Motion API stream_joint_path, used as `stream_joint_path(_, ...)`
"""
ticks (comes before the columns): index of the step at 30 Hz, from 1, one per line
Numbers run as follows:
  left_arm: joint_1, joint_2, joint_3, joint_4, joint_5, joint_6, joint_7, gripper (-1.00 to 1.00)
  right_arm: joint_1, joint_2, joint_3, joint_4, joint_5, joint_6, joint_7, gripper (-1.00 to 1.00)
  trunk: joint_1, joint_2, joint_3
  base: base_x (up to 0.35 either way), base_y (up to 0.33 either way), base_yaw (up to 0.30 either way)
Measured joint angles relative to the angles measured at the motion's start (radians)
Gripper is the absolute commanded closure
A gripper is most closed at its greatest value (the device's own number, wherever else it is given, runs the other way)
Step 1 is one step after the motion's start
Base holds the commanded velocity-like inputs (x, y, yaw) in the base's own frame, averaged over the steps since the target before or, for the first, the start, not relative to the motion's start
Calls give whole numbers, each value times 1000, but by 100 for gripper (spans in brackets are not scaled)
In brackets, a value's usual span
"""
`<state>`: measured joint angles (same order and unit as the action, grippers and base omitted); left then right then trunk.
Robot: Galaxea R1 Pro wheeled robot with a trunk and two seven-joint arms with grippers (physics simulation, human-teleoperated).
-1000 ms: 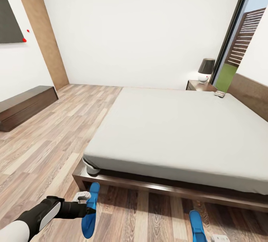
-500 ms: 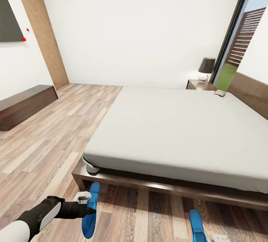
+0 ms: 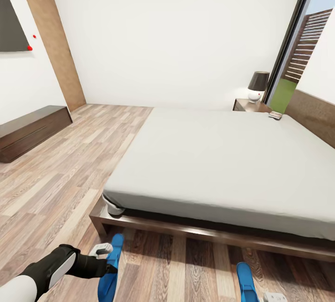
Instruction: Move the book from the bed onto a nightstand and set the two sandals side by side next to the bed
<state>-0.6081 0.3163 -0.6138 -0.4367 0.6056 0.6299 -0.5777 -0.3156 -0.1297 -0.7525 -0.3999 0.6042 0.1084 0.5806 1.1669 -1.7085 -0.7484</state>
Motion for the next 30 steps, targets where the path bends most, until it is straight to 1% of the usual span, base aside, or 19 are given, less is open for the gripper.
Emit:
stream_joint_path(5,0,1,1,1,-3,2,0,100,-1,0,0,0,0,0,0,100,0,0,0,0,0,0)
stream_joint_path(18,0,0,1,1,-4,2,2,100,-1,0,0,0,0,0,0,100,50,-91,-41,0,0,0)
stream_joint_path(20,0,-1,2,2,-4,2,13,100,-1,0,0,0,0,0,0,100,57,-105,-47,0,0,0)
stream_joint_path(23,0,-2,3,3,-3,6,45,100,0,0,0,0,0,0,0,100,69,-126,-56,0,0,0)
stream_joint_path(25,-2,-3,3,2,-1,30,54,100,0,0,0,0,0,0,0,100,69,-126,-56,0,0,0)
stream_joint_path(26,-12,-3,4,1,2,53,57,100,-1,0,0,0,0,0,0,100,69,-126,-56,0,0,0)
stream_joint_path(27,-54,-3,3,1,-6,104,60,100,-1,0,0,0,0,0,0,100,69,-126,-56,0,0,0)
stream_joint_path(28,-72,-3,5,0,10,123,62,100,-1,0,0,0,0,-1,0,100,69,-126,-56,0,0,0)
stream_joint_path(29,-105,-3,3,1,-4,148,63,100,-1,0,0,0,0,-1,0,100,69,-126,-56,0,0,0)
stream_joint_path(30,-122,-3,5,0,7,163,64,100,-1,0,0,0,0,-1,0,100,69,-126,-56,0,0,0)
